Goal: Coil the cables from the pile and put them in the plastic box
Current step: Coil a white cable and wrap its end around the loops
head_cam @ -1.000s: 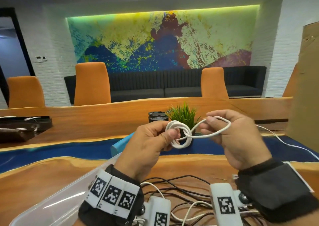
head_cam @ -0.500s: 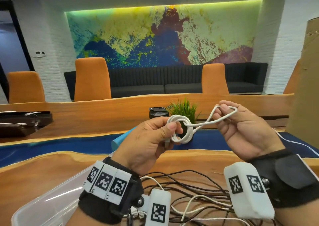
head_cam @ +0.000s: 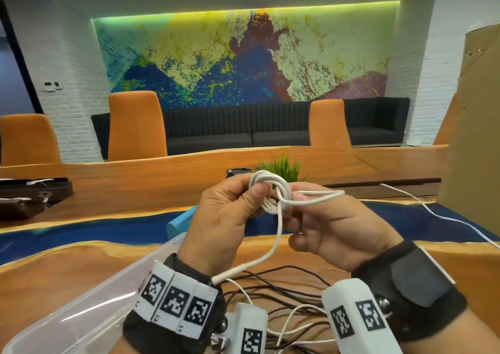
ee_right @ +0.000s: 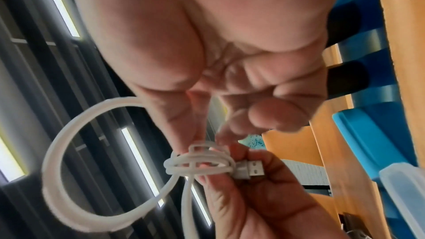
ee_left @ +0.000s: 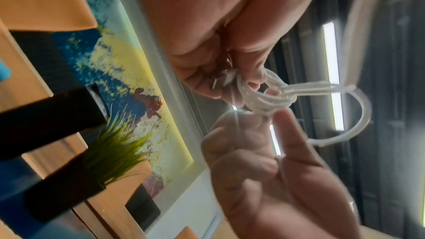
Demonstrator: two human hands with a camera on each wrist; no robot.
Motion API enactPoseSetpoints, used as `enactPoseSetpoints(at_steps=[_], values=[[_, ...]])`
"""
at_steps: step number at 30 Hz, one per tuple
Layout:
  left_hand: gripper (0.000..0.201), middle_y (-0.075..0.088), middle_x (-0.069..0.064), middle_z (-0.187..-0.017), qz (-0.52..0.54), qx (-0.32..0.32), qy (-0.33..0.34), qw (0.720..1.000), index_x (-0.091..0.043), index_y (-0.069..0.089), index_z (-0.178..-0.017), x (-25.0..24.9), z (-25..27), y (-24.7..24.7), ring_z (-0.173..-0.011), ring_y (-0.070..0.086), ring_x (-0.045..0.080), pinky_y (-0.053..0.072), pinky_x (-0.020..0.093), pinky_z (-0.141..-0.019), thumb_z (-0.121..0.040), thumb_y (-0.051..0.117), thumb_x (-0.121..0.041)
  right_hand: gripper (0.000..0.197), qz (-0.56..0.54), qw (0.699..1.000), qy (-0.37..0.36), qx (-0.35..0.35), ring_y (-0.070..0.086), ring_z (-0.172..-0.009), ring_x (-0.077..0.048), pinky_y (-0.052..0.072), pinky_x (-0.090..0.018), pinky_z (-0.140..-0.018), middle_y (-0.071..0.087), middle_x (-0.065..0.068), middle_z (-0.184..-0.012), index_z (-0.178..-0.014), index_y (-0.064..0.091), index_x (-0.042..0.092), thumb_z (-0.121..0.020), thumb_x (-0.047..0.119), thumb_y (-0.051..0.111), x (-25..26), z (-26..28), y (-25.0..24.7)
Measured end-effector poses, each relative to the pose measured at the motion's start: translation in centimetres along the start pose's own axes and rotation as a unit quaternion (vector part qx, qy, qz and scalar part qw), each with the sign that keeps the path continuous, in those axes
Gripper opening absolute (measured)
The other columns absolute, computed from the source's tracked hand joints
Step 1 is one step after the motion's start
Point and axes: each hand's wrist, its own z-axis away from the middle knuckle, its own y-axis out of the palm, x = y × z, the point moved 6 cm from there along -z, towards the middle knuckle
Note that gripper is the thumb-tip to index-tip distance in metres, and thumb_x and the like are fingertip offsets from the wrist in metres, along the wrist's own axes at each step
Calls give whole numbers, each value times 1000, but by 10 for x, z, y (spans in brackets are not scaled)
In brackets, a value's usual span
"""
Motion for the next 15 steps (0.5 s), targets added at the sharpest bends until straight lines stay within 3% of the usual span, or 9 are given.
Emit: enactPoseSetpoints(at_steps=[3, 5, 8, 10, 12, 13, 15], values=[[20, 75, 7, -97, -84, -29, 78, 993, -15, 74, -106, -9, 2, 1, -95, 69, 25, 56, 44, -88, -95, 60, -24, 40, 14, 996, 18, 89, 56, -84, -25, 50, -37, -69, 56, -15, -98, -115, 62, 12, -78, 18, 72, -2, 5, 14], [19, 75, 4, -97, -134, -37, 125, 982, -16, 74, -105, -13, 4, 3, -95, 68, 24, 56, 42, -86, -96, 59, -23, 30, 33, 995, 25, 91, 64, -88, -31, 56, -40, -72, 62, -17, -98, -106, 62, 14, -79, 17, 74, -4, 6, 19], [17, 75, 3, -97, -148, -57, 155, 975, -15, 74, -106, -15, 6, 4, -96, 68, 23, 56, 38, -84, -96, 60, -20, 15, 27, 999, 4, 27, 64, -64, -20, 56, -29, -58, 63, -12, -79, -100, 64, 12, -85, 11, 66, 0, 2, 16], [19, 75, 5, -99, -87, -81, 131, 984, -12, 73, -107, -16, 4, -2, -95, 69, 22, 56, 35, -82, -96, 60, -19, 24, 16, 1000, -22, 4, 60, -56, -16, 52, -25, -51, 62, -13, -75, -113, 63, 8, -89, 8, 64, 4, 1, 9], [23, 74, 7, -96, 48, -113, 76, 989, -8, 71, -104, -15, 0, -16, -90, 67, 20, 56, 32, -79, -91, 59, -23, 21, 125, 991, -34, -31, 57, -52, -14, 47, -22, -46, 64, -14, -75, -113, 63, 7, -91, 8, 61, 6, 1, 0], [24, 74, 7, -94, 127, -125, 46, 983, -9, 69, -102, -14, -3, -23, -88, 67, 18, 57, 30, -78, -89, 58, -24, 15, 228, 972, -29, -51, 56, -52, -14, 45, -22, -45, 66, -12, -74, -107, 65, 8, -93, 8, 59, 4, 0, -4], [20, 74, 5, -91, 243, -133, -4, 961, -11, 69, -99, -15, -6, -30, -86, 70, 16, 59, 27, -74, -93, 55, -24, 11, 415, 906, -6, -78, 53, -51, -10, 44, -22, -48, 69, -5, -73, -97, 69, 15, -96, 11, 58, -1, -2, -11]])
